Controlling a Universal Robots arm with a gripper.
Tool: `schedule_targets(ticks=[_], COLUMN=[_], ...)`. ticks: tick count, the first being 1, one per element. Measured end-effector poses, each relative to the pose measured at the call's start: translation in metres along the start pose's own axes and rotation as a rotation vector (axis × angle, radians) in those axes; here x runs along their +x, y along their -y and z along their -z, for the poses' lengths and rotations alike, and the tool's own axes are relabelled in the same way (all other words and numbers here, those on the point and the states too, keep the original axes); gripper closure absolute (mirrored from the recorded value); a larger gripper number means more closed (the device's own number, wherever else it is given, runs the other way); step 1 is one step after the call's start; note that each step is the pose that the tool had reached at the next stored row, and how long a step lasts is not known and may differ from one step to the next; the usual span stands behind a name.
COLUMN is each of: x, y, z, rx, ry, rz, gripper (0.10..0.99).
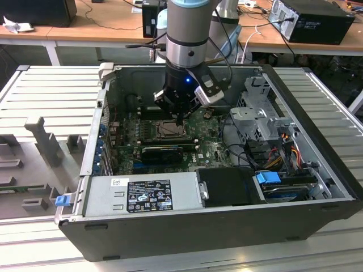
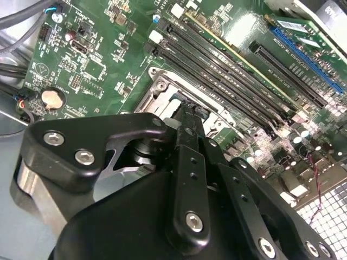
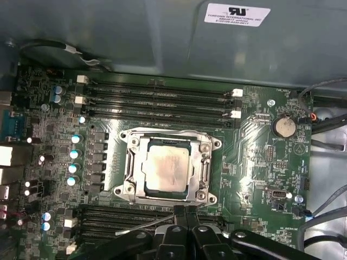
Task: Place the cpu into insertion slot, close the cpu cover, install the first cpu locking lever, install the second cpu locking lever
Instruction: 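Install the second cpu locking lever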
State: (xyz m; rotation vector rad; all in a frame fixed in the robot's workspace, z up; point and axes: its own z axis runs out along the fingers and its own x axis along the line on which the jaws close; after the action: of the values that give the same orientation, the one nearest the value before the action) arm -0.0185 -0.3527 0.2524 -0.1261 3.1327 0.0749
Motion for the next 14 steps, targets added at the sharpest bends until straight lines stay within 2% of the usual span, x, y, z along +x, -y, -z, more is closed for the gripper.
schedule_targets(ticks=[2,3,4,5,14], x=[0.0000,0.0001,0.0004,0.0008,0.0009], y=[0.0000,0.0004,0.0048,0.0086,0.0111], z=[-0.0003,-0.0004,-0.0025,-0.0046,-0.0072], rx=[-0.017,-0.031,-0.034,-0.035,-0.035], ry=[0.0005,0.0001,-0.0062,-0.0079,-0.0079], rz=[0.000,0.000,-0.001,-0.002,-0.001], gripper=[0.980,0.980,0.980,0.980,0.980])
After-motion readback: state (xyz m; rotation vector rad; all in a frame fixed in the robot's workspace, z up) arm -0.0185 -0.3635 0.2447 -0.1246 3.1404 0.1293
